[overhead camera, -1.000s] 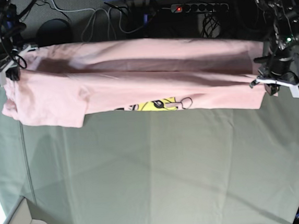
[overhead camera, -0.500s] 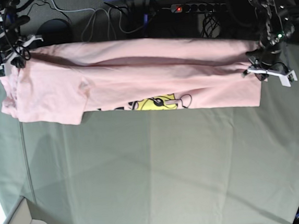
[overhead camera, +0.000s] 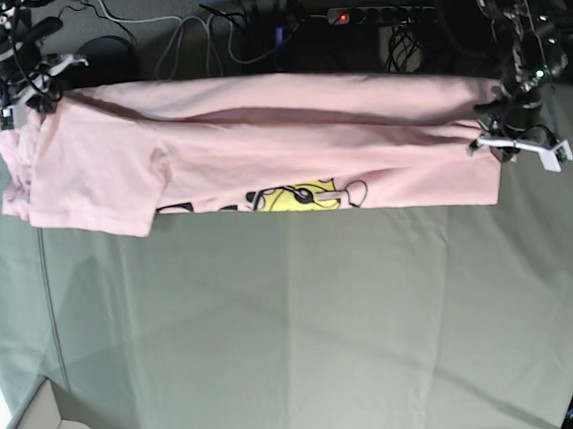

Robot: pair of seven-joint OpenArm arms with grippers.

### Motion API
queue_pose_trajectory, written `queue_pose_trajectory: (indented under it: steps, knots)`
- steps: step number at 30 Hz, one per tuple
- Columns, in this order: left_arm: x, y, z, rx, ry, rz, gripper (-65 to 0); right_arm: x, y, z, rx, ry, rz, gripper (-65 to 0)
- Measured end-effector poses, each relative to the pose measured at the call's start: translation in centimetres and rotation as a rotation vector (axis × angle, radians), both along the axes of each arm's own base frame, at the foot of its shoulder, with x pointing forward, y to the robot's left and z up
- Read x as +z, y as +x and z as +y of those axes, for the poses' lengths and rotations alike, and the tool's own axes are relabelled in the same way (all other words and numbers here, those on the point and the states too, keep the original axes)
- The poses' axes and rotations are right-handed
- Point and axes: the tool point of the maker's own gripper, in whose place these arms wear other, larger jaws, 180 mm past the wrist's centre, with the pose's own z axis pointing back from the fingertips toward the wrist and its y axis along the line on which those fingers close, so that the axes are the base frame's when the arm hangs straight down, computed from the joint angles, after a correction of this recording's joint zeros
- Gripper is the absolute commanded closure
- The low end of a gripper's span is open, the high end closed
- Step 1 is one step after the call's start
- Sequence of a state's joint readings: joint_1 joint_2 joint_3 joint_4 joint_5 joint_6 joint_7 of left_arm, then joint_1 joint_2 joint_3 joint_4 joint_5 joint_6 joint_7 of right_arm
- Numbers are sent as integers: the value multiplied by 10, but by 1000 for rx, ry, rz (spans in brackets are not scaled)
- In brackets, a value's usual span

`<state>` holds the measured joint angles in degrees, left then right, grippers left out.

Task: Layout the t-shirt on the table in an organized manner, then fold the t-shirt properly
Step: 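Hold the folded shirt's ends with both grippers and adjust the grasp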

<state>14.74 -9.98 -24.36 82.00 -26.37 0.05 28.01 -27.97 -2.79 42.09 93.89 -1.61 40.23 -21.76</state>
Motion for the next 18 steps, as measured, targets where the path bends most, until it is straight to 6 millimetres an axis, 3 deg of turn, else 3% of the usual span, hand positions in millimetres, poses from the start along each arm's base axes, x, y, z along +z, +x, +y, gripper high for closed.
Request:
queue_pose_trajectory:
  steps: [15,18]
  knots:
    - [-1,-1,1,1,1,3,-96,1,-2,-1,-2,-2,1,0]
    - [-2,-3,-1,-2,-7,17,-152,1,-2,0,-1,-1,2,0]
